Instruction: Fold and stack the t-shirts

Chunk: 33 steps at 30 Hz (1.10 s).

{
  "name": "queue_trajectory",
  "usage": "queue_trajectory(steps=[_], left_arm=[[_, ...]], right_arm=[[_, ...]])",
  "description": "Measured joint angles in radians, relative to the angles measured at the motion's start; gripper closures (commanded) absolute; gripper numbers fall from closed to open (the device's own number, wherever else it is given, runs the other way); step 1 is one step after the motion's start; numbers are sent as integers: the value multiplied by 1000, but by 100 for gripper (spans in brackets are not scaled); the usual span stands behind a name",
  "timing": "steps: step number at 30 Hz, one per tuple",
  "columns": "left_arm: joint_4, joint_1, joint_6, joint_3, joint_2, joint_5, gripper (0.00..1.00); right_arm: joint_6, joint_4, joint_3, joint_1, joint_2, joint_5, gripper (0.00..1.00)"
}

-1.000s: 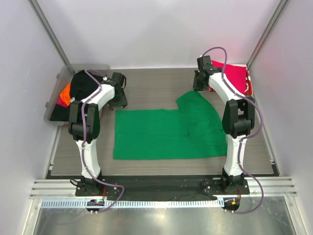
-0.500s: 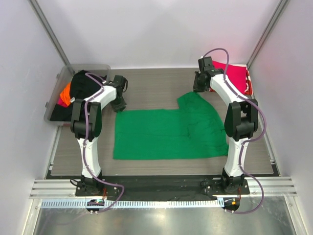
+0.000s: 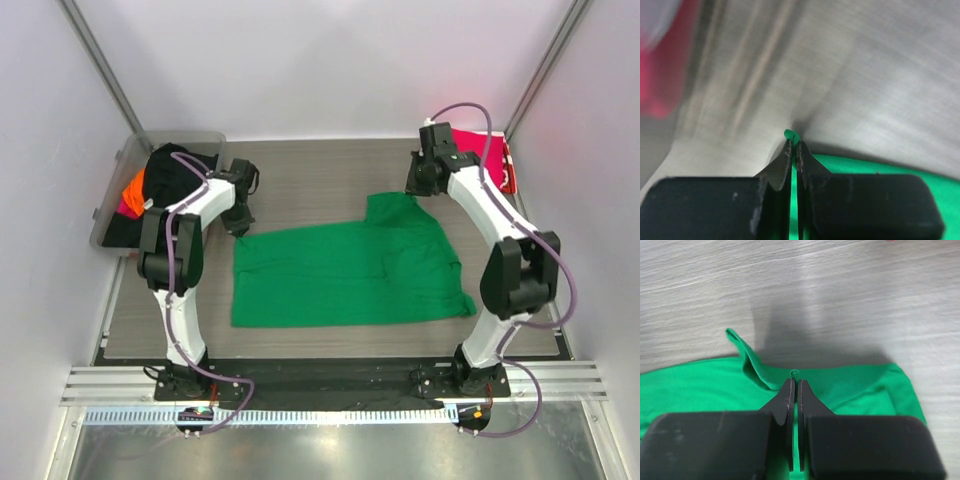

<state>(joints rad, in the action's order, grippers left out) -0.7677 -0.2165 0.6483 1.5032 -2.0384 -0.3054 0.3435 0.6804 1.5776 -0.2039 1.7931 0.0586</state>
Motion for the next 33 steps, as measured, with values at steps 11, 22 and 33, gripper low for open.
queue_trajectory(steps=[11, 22, 33], left_arm=[[-6, -24, 3, -158, 222, -38, 100], [14, -111, 15, -235, 327, -121, 100], [8, -175, 135, -517, 596, -159, 57]], right_arm=[[24, -12, -339, 0, -375, 37, 99], [120, -27, -629, 0, -717, 108, 99], [359, -35, -919, 0, -1007, 175, 72]])
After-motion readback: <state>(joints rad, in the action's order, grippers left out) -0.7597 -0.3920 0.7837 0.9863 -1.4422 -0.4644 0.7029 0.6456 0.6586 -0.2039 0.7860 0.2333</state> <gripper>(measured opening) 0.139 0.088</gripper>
